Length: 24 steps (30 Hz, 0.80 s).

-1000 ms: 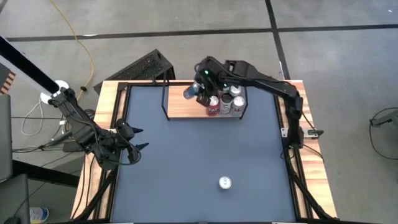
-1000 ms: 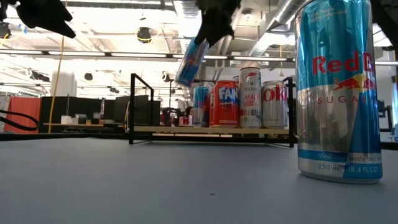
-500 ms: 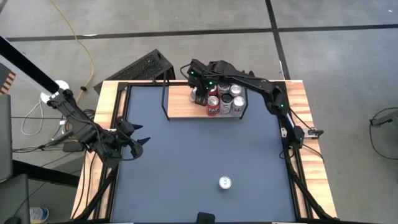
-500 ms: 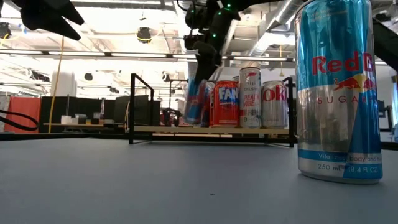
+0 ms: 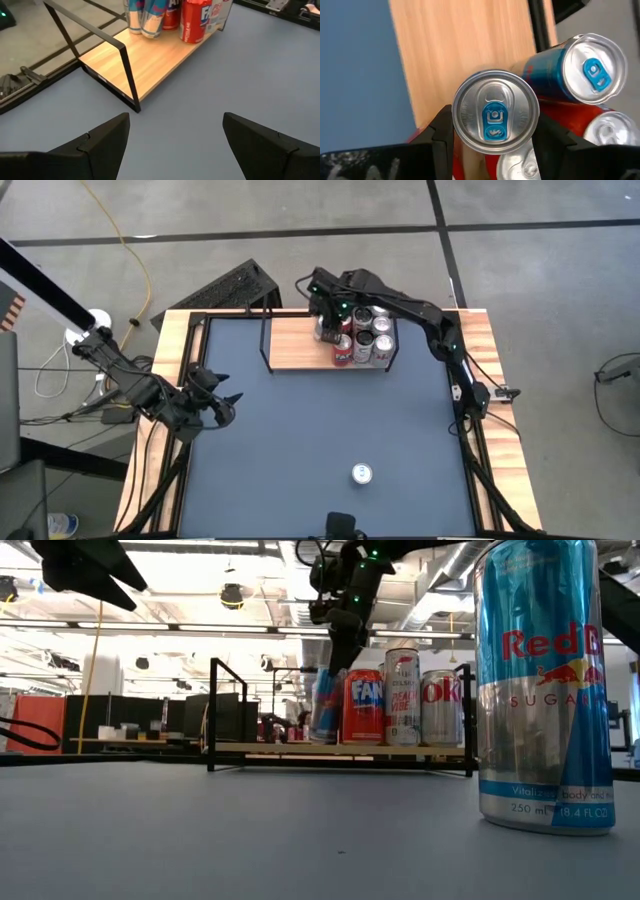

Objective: Place canned beverage on shelf
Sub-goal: Put the top blue soda can on the shelf aligned with the other blue soda can

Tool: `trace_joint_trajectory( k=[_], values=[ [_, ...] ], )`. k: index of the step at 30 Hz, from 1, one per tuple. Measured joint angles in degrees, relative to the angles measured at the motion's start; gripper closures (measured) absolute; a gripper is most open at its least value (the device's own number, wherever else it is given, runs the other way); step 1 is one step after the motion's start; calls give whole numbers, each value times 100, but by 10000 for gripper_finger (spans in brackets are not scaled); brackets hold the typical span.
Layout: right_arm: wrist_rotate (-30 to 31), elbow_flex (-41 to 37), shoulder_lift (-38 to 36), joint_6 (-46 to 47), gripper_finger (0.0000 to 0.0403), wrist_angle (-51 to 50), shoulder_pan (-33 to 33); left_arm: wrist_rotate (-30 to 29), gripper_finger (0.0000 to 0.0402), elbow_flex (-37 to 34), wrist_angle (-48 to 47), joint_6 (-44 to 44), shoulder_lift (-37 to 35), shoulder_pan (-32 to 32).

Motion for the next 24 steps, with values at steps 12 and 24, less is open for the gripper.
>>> trace_joint_trajectory(
  k=[12,24],
  values=[
    [-341,-2,-4,-37,174,-24,-22,16,90,0,-2,66,0,93],
    [-248,-2,17,-66,149,169,-17,14,90,0,-4,156,0,93]
  ],
)
